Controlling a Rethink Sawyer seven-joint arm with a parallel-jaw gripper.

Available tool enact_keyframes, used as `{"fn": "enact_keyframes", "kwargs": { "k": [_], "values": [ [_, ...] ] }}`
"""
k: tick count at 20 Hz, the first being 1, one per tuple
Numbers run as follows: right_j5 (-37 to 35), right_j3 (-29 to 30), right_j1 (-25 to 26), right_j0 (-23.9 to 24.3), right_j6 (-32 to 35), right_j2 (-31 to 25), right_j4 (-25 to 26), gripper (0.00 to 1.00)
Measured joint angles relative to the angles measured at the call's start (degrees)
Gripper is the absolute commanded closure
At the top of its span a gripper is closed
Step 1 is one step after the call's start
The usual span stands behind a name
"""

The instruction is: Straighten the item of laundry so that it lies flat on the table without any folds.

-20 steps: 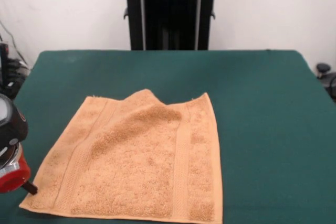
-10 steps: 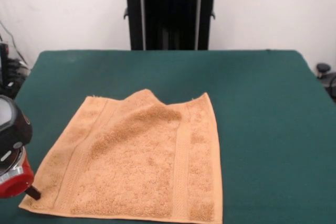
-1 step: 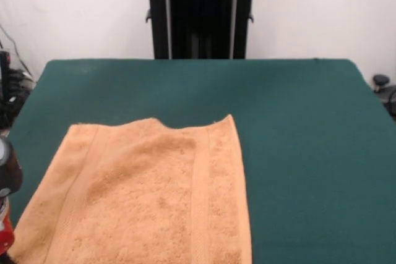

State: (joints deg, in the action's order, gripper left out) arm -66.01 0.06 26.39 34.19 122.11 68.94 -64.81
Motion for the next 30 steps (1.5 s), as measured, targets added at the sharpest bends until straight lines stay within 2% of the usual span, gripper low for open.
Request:
{"fn": "enact_keyframes", "kwargs": {
  "k": [4, 17, 24, 25, 30],
  "values": [
    [8.1, -2.8, 1.2, 2.2, 0.0, 1.1, -3.1, 0.0],
    [6.7, -4.7, 2.0, 4.6, 0.0, 5.6, -9.3, 0.0],
    [6.7, -4.7, 1.8, 4.6, 0.0, 6.9, -9.4, 0.0],
    [6.6, -4.7, 1.7, 4.5, 0.0, 7.9, -9.4, 1.0],
    [7.0, -4.8, 1.6, 4.5, 0.0, 8.5, -10.0, 1.0]
  ]
}}
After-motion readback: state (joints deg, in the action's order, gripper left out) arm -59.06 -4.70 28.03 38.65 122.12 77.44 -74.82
